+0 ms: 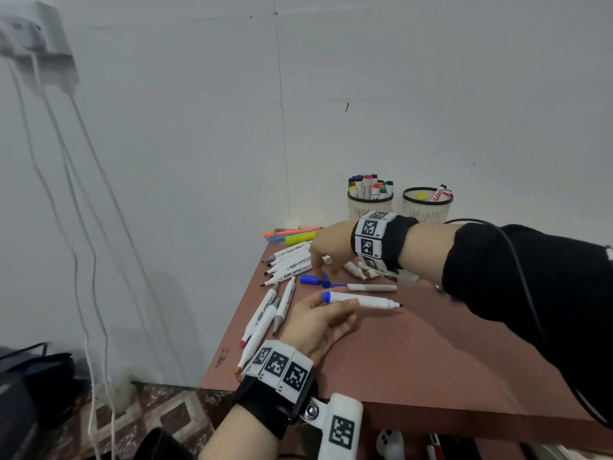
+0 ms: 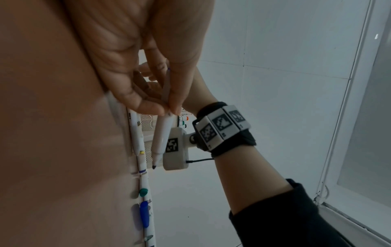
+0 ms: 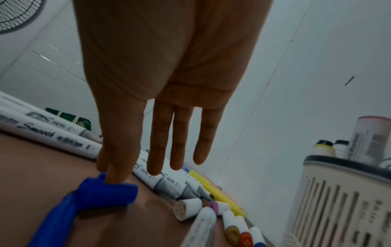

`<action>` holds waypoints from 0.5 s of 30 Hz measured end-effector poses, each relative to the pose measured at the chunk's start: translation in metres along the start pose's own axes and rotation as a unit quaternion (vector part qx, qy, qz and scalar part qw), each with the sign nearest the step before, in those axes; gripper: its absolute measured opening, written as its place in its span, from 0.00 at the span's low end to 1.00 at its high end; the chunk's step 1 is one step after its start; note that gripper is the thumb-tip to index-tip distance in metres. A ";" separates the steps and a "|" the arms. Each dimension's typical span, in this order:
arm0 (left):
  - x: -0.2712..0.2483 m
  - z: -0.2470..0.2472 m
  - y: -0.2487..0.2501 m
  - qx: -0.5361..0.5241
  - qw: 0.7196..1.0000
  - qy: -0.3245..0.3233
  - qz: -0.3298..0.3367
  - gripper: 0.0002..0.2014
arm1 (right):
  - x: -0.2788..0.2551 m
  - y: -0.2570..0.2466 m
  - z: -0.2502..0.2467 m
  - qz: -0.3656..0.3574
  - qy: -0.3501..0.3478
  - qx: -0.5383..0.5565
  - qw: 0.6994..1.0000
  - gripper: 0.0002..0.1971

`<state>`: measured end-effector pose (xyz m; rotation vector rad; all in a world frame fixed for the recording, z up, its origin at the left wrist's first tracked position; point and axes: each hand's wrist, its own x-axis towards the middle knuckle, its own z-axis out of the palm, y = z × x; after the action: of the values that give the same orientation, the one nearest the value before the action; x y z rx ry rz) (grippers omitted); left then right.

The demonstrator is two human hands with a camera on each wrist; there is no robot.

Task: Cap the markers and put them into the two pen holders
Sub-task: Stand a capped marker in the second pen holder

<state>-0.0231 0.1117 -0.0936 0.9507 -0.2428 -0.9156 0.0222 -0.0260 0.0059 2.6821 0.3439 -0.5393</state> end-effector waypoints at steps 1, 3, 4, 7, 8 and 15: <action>0.000 0.000 0.000 0.002 1.000 0.000 -0.001 0.10 | 0.001 0.000 0.001 0.000 -0.007 -0.002 1.000 0.14; 0.001 0.000 0.000 0.005 1.000 -0.003 -0.002 0.10 | 0.004 0.002 0.003 -0.002 -0.017 -0.005 1.000 0.14; 0.001 0.000 0.000 0.005 1.000 -0.003 -0.003 0.10 | 0.005 0.003 0.004 0.000 -0.022 -0.004 1.000 0.13; 0.002 -0.001 0.000 0.003 1.000 -0.001 -0.003 0.11 | 0.006 0.005 0.006 0.012 -0.017 -0.003 1.000 0.12; 0.002 -0.001 0.000 0.002 1.000 0.000 -0.002 0.11 | 0.005 0.005 0.006 0.016 -0.003 0.001 1.000 0.12; 0.001 0.000 0.000 0.000 1.000 0.000 0.001 0.12 | 0.011 -0.003 0.003 -0.030 0.038 0.069 0.996 0.11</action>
<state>-0.0229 0.1107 -0.0938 0.9510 -0.2436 -0.9135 0.0302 -0.0228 -0.0026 2.8391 0.4232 -0.4952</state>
